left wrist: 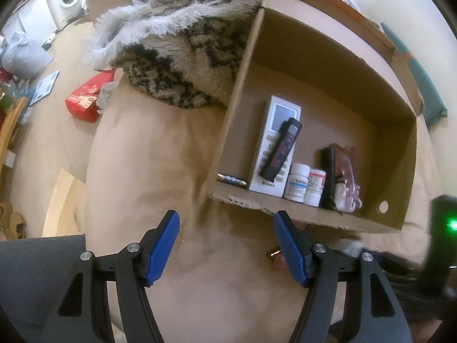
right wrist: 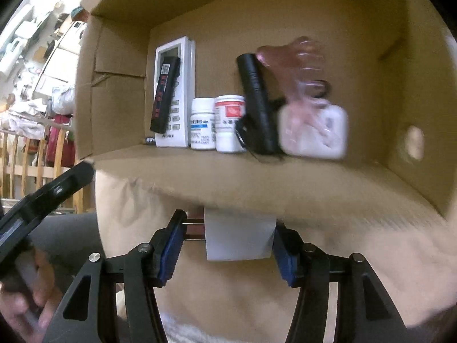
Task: Organize rigid objects
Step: 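Grasp the white charger with the right tool while the left tool grasps the pink item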
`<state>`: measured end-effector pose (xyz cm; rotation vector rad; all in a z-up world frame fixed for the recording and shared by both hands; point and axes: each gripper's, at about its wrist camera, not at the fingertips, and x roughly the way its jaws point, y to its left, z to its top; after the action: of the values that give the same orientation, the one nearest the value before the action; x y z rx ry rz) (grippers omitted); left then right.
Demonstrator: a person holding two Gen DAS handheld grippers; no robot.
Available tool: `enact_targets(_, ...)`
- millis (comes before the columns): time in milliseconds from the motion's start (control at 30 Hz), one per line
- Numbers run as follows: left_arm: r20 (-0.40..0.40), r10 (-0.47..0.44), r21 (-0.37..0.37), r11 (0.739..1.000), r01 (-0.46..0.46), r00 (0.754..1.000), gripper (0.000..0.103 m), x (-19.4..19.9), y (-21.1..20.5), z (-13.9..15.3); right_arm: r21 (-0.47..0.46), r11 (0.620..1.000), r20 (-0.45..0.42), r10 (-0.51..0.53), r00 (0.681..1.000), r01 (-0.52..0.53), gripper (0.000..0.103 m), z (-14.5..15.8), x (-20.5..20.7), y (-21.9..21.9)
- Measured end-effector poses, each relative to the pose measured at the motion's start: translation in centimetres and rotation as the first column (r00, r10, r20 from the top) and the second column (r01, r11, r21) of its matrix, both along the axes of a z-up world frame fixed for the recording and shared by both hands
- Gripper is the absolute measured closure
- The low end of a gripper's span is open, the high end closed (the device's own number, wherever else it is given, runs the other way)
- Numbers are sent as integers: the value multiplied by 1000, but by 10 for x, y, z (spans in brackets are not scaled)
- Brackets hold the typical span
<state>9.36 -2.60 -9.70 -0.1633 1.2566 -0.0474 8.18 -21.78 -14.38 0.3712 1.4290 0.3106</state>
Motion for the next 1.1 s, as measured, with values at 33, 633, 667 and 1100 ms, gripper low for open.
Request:
enact_targets(33, -3, -10, 2, 1000, 10, 1000, 37, -1, -3, -1, -6, 1000, 17, -2, 1000, 2, 43, 8, -3, -4)
enact_targets(633, -83, -320, 151, 932, 329, 944, 38, 15, -136, -64, 78, 986, 158, -158, 975, 147, 43, 45, -21, -73)
enact_targets(667, -85, -323, 162, 929, 333, 942, 38, 18, -140, -67, 83, 985, 150, -164, 975, 153, 43, 44, -20, -74)
enact_targets(1100, -161, -278, 151, 941, 302, 947, 83, 39, -132, -85, 115, 981, 151, -172, 973, 155, 43, 43, -13, -76)
